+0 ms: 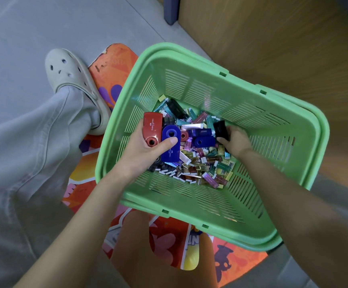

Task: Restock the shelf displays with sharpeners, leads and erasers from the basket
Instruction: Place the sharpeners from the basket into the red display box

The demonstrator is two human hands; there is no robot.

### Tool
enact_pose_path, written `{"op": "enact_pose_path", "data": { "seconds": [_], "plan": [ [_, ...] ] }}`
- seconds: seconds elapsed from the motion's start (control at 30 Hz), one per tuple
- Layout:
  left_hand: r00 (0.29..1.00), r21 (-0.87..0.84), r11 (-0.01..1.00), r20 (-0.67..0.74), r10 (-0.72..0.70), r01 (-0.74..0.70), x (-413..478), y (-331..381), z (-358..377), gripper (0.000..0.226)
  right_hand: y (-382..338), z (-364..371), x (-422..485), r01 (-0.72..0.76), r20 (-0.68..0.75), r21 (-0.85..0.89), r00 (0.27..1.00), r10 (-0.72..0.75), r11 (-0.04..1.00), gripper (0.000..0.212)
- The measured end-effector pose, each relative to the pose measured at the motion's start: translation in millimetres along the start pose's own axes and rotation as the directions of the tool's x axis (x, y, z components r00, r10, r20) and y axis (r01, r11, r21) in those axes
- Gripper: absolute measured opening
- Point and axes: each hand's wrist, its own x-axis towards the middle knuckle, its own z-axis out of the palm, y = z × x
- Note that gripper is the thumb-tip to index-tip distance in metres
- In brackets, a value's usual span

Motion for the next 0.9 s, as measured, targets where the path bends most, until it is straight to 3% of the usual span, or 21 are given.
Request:
{"op": "enact_pose_path", "data": {
  "seconds": [0.07,0.17,0.23,0.3,0.43,0.57,0.73,0.8,0.9],
  "plan": [
    [1.000,0.003,1.000,0.006,0.003,-0.003,-0.6,1.5,-1.3,0.042,-8.9,5.1,-9.3,0.097,-0.092,0.097,0.992,-0.088,0.991,0.050],
    [0.999,0.008,1.000,0.016,0.030,-0.030,-3.8,8.4,-2.2,0.041,-32.6,6.5,-28.4,0.346,-0.259,0.025,0.908,-0.328,0.938,0.049],
    [0.998,0.012,0.998,0.017,0.058,-0.059,-8.8,14.9,-3.8,0.042,-54.5,4.5,-30.6,0.501,-0.228,-0.038,0.838,-0.496,0.865,0.049],
    [0.997,0.012,0.997,0.015,0.081,-0.081,-16.1,20.3,-6.9,0.045,-74.6,6.5,-19.9,0.562,-0.126,-0.090,0.813,-0.569,0.823,0.049],
    [0.994,0.008,0.995,0.026,0.103,-0.103,-33.7,26.4,-16.5,0.048,-96.3,21.7,3.7,0.534,0.151,-0.200,0.845,-0.512,0.822,0.053],
    [0.992,0.025,0.992,0.017,0.121,-0.122,-43.6,28.8,-28.3,0.052,-94.0,42.1,-0.8,0.518,0.217,-0.303,0.855,-0.471,0.800,0.051],
    [0.993,0.011,0.993,0.008,0.119,-0.119,-49.9,27.9,-31.6,0.049,-69.4,60.4,-42.4,0.543,0.334,-0.153,0.814,-0.475,0.825,0.047],
    [0.992,0.012,0.992,0.004,0.125,-0.125,-50.2,29.9,-31.5,0.051,-65.4,46.6,-41.6,0.571,0.296,-0.156,0.805,-0.514,0.806,0.048],
    [0.994,0.004,0.994,0.006,0.109,-0.109,-48.7,30.3,-30.0,0.050,-69.9,21.4,-26.0,0.515,0.075,-0.253,0.854,-0.514,0.819,0.052]
  ]
}}
